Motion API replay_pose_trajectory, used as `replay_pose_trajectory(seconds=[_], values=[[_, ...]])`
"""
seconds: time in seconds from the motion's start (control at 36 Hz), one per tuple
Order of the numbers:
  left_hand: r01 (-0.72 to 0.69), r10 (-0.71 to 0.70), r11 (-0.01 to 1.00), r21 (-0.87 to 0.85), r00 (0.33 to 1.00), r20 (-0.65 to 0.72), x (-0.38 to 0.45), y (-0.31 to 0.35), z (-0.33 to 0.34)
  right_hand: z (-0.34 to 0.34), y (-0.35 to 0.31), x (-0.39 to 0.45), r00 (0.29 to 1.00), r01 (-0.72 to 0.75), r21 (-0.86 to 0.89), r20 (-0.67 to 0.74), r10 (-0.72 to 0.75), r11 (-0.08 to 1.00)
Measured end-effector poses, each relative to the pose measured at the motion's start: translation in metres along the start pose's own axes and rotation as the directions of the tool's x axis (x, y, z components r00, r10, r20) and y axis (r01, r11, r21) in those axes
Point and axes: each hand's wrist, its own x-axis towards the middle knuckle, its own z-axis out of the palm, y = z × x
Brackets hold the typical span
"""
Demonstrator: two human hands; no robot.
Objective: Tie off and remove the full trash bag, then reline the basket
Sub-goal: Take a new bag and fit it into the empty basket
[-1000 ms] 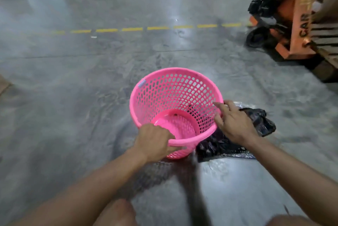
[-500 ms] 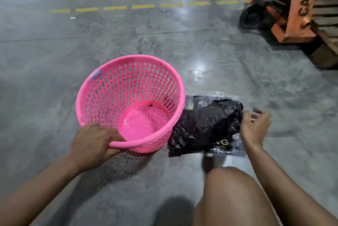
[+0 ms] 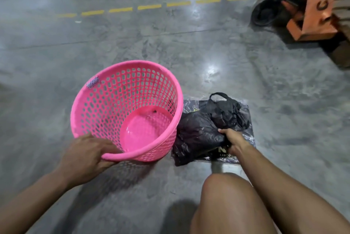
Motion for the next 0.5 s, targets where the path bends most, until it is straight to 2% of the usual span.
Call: replay_pose_trajectory(seconds=[0.11,0.17,0.22,0.42,0.5], values=[[0.062,-0.064,0.997,-0.041,0.997,-0.032,-0.006,-0.002,0.007,-0.017,-0.012,-0.013,0.965,0.165,-0.01,-0.205,-0.163,0.986],[0.088,-0.09,0.995,-0.041,0.995,-0.053,-0.01,-0.004,0.01,-0.031,-0.018,-0.024,0.937,0.245,-0.043,-0.244,-0.248,0.968],[0.097,-0.099,0.995,-0.024,0.991,-0.086,-0.01,-0.005,0.012,-0.041,-0.028,-0.043,0.928,0.306,-0.036,-0.21,-0.307,0.951],[0.069,-0.044,0.988,0.137,0.983,-0.18,0.007,0.016,0.013,-0.052,-0.085,-0.145,0.854,0.52,0.168,-0.129,-0.504,0.838],[0.1,-0.084,0.991,0.093,0.983,-0.166,0.01,0.019,0.008,-0.043,-0.112,-0.198,0.804,0.595,0.227,-0.141,-0.578,0.771]])
